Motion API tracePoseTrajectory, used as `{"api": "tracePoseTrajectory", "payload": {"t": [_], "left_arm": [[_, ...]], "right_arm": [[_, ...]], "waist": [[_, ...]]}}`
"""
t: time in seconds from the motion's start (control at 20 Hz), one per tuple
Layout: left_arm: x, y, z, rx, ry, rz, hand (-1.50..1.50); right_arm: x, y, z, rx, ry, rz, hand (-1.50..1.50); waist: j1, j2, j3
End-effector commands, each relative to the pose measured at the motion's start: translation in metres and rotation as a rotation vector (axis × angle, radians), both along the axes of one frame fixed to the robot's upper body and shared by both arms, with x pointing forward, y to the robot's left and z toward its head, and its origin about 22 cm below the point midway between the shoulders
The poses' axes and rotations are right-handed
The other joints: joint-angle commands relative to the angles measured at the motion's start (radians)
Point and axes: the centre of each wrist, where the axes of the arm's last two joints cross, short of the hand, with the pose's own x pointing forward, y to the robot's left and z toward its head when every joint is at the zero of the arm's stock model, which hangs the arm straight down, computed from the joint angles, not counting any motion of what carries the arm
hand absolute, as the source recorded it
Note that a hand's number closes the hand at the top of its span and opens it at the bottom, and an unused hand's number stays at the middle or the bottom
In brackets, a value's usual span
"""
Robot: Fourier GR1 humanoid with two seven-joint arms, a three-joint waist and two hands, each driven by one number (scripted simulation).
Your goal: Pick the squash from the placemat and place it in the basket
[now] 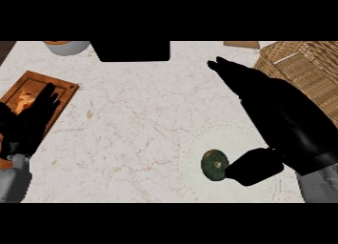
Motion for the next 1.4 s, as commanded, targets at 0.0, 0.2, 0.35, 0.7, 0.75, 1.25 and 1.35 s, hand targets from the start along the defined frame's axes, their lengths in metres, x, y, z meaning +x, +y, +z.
{"api": "tracePoseTrajectory", "payload": {"t": [0.0,0.2,0.35,0.7,0.75,1.25,1.35], "left_arm": [[-0.003,-0.008,-0.008,-0.008,-0.001,-0.016,0.00],[0.006,-0.003,-0.002,0.014,-0.004,-0.005,0.00],[0.006,0.001,0.009,0.012,0.010,0.011,0.00],[0.003,0.003,0.004,0.008,-0.016,-0.005,0.00],[0.003,0.004,0.019,0.000,-0.022,-0.026,0.00],[-0.002,-0.014,0.008,-0.002,-0.018,-0.039,0.00],[0.005,0.004,0.013,-0.014,-0.023,-0.024,0.00]], "right_arm": [[-0.013,-0.008,0.021,-0.108,0.132,-0.034,-1.50],[-0.018,-0.037,0.029,-0.018,0.180,-0.009,-1.50],[-0.051,-0.063,0.027,0.035,0.173,0.009,-1.50],[-0.083,-0.097,-0.004,0.140,0.104,-0.005,-1.50],[-0.071,-0.087,-0.013,0.157,0.093,-0.018,-1.50],[-0.043,-0.076,-0.104,0.207,0.025,-0.023,-1.50],[-0.053,-0.044,-0.114,0.268,-0.009,-0.026,-1.50]], "waist": [[0.000,0.002,0.001],[0.004,0.008,0.002],[-0.002,0.006,0.003],[0.015,0.012,0.004],[0.023,0.012,0.004],[0.028,0.013,0.004],[0.027,0.013,0.004]]}}
